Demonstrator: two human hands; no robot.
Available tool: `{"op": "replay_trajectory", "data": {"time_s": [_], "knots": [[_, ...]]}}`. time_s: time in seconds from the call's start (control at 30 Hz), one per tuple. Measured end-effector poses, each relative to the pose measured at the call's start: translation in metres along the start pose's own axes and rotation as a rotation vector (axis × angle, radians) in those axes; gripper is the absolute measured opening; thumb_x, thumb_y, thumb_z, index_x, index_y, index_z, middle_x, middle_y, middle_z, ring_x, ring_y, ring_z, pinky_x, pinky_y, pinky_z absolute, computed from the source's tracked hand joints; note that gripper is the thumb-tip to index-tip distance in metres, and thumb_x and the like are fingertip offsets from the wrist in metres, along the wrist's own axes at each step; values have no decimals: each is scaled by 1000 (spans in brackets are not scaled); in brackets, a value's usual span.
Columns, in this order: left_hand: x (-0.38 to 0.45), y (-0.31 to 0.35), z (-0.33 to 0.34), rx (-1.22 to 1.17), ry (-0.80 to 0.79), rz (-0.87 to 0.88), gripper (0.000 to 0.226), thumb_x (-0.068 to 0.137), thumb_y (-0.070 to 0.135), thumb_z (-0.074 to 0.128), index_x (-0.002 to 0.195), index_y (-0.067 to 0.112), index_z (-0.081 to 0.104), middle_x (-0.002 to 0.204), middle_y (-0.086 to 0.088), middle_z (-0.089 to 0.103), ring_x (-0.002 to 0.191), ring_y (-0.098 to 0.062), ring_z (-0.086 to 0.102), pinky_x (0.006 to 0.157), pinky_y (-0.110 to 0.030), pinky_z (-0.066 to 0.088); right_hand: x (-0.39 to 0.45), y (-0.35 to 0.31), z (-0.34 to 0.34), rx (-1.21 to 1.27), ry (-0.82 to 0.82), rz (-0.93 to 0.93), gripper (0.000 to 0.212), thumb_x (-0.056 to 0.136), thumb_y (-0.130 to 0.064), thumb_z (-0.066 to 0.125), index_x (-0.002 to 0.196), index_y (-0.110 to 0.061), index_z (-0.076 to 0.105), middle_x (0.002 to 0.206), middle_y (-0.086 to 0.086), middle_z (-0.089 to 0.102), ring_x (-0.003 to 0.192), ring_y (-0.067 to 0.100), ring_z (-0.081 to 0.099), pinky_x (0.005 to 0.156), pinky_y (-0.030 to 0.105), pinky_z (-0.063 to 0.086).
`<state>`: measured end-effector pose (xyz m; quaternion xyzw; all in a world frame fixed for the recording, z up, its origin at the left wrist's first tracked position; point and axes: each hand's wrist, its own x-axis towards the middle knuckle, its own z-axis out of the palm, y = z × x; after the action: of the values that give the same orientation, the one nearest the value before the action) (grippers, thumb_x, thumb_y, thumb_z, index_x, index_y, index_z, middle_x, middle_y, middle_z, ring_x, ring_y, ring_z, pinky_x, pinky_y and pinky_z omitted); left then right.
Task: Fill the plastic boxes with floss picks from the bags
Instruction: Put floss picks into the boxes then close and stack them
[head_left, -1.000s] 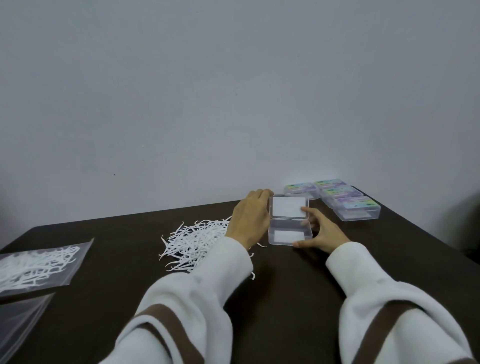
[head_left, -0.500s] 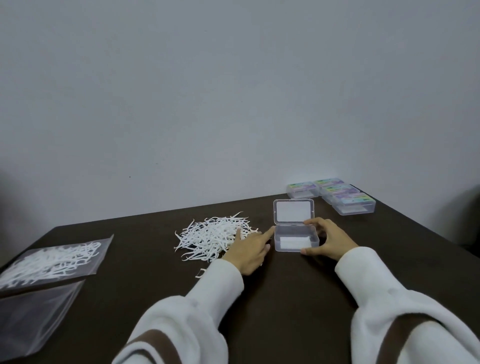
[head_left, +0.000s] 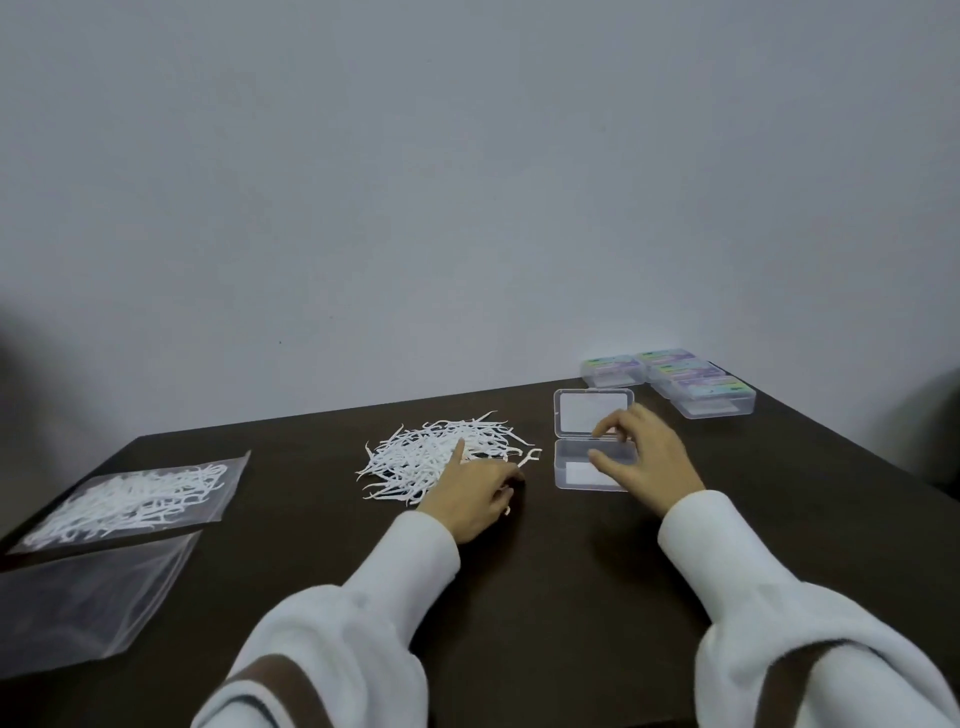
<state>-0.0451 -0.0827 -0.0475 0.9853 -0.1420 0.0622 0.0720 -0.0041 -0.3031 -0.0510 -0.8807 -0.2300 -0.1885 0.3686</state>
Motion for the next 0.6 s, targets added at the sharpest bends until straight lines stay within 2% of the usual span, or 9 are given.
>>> {"op": "replay_trajectory", "data": {"time_s": [0.13,0.2,0.3,0.4,0.5,0.6], "knots": [[-7,-8,-4,-112,127,0,31,98,14,40,123,22,57,121,5,63,115,-12,54,116,-37,0,2,-18,22,-16,-115,-152,9,79,-16,67,82,-21,61,85,-6,50,76,0,46,72,16,36],[-11,-16,-6,-234,194,16,33,95,8,43,120,20,61,119,5,65,113,-12,56,115,-31,15,7,-29,33,-21,-153,-203,7,79,-15,66,85,-18,64,84,-7,49,72,-2,45,69,11,35],[-21,-26,-12,-531,302,-15,36,88,-5,46,109,16,68,108,5,68,105,-9,61,96,-11,38,18,-46,50,-22,-197,-261,8,79,-14,65,87,-18,64,85,-7,50,72,-1,46,71,13,37],[-31,-39,-19,-694,407,-115,43,83,-11,44,100,20,68,101,7,68,98,-7,63,94,-21,46,27,-60,68,-19,-246,-277,11,81,-19,63,91,-21,63,89,-10,51,80,5,49,77,21,42],[-39,-64,-22,-497,438,-257,43,83,-5,46,107,25,65,112,9,63,109,-6,55,100,-25,41,36,-74,84,-52,-279,-257,21,82,-25,60,104,-22,58,107,-6,56,102,12,52,90,30,43],[-46,-85,-23,-316,285,-328,50,84,5,54,128,29,52,133,7,51,126,-11,41,106,-33,34,46,-85,98,-118,-394,-195,48,82,-29,60,127,-24,45,133,-4,46,122,17,45,99,35,39]]}}
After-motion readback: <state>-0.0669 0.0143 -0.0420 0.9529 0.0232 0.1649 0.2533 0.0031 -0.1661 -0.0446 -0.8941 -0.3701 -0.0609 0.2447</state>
